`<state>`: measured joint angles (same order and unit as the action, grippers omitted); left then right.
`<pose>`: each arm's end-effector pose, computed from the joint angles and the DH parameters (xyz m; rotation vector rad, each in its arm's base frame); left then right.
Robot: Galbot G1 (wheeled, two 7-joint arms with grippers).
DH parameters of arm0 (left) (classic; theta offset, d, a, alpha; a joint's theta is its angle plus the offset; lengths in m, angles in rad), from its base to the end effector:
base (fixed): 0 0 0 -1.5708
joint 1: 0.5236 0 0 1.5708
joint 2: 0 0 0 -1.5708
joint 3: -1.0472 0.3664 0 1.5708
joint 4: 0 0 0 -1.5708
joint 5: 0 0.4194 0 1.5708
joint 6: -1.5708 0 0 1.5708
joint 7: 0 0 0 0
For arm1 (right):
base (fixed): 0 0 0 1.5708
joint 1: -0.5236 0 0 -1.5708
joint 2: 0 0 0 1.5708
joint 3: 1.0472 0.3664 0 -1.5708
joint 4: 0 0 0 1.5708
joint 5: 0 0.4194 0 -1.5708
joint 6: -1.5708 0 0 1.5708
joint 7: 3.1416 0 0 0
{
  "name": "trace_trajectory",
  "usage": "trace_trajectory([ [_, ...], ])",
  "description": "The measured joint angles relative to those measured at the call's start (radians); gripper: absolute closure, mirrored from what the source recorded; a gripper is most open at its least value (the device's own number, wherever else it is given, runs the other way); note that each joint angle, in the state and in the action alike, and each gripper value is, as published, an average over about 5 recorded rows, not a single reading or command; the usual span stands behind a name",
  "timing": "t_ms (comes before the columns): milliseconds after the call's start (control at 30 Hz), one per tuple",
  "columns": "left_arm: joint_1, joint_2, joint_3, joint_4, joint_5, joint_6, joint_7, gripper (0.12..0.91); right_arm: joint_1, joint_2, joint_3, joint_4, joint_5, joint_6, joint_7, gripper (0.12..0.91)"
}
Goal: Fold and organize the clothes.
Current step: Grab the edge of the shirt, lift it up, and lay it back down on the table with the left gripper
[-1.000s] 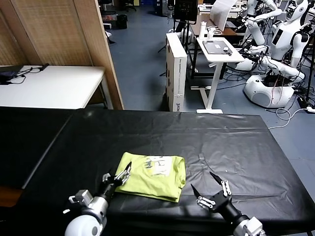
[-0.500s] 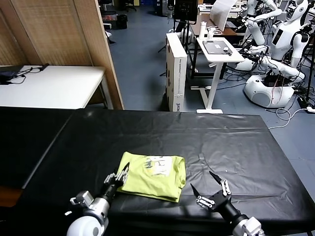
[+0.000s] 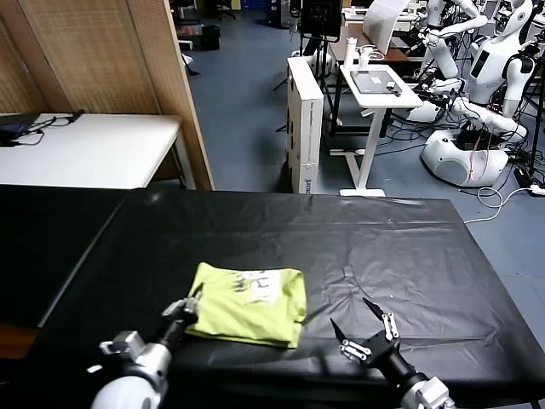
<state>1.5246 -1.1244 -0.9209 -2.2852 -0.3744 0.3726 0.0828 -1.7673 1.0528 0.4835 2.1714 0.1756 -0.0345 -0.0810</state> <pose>0.2458 0.1501 -0.1606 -0.0425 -3.0687 -0.3164 0.1812 -0.0520 -0.3177 0.6027 -2.8647 0.3076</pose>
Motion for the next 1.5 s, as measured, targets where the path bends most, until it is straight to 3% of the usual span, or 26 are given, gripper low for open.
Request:
trace_trajectory([
  [167, -0.004, -0.102, 0.226, 0.027, 0.091, -0.03, -0.001, 0.838, -0.023, 0.008, 0.009, 0.015, -0.018, 0.003, 0.0, 0.118],
  [367, -0.028, -0.243, 0.474, 0.223, 0.213, -0.076, -0.017, 0.838, -0.042, 0.015, 0.02, 0.034, -0.024, 0.005, 0.002, 0.118],
  [567, -0.008, -0.323, 0.611, 0.309, 0.316, -0.067, -0.041, 0.838, -0.023, 0.012, 0.007, 0.023, -0.013, -0.02, 0.007, 0.118],
  [700, -0.002, -0.348, 0.67, 0.309, 0.341, -0.056, -0.053, 0.817, 0.007, -0.001, -0.018, 0.018, 0.046, -0.072, 0.005, 0.118],
  [767, 0.002, -0.352, 0.689, 0.301, 0.35, -0.055, -0.049, 0.739, 0.024, -0.011, -0.035, 0.019, 0.091, -0.105, 0.001, 0.118],
  [867, 0.007, -0.348, 0.705, 0.273, 0.358, -0.067, -0.034, 0.539, 0.05, -0.026, -0.059, 0.02, 0.176, -0.16, 0.0, 0.118],
  [1000, 0.002, -0.329, 0.701, 0.203, 0.353, -0.119, -0.004, 0.281, 0.085, -0.039, -0.089, 0.024, 0.314, -0.235, 0.023, 0.118],
  [1100, -0.011, -0.305, 0.678, 0.145, 0.342, -0.167, 0.01, 0.159, 0.115, -0.038, -0.12, 0.025, 0.428, -0.282, 0.061, 0.118],
  [1233, -0.025, -0.26, 0.628, 0.092, 0.293, -0.196, 0.013, 0.125, 0.172, -0.025, -0.18, 0.023, 0.579, -0.33, 0.13, 0.118],
  [1500, -0.007, -0.198, 0.507, 0.065, 0.256, -0.209, 0.004, 0.123, 0.353, 0.04, -0.345, -0.031, 0.817, -0.385, 0.283, 0.118],
])
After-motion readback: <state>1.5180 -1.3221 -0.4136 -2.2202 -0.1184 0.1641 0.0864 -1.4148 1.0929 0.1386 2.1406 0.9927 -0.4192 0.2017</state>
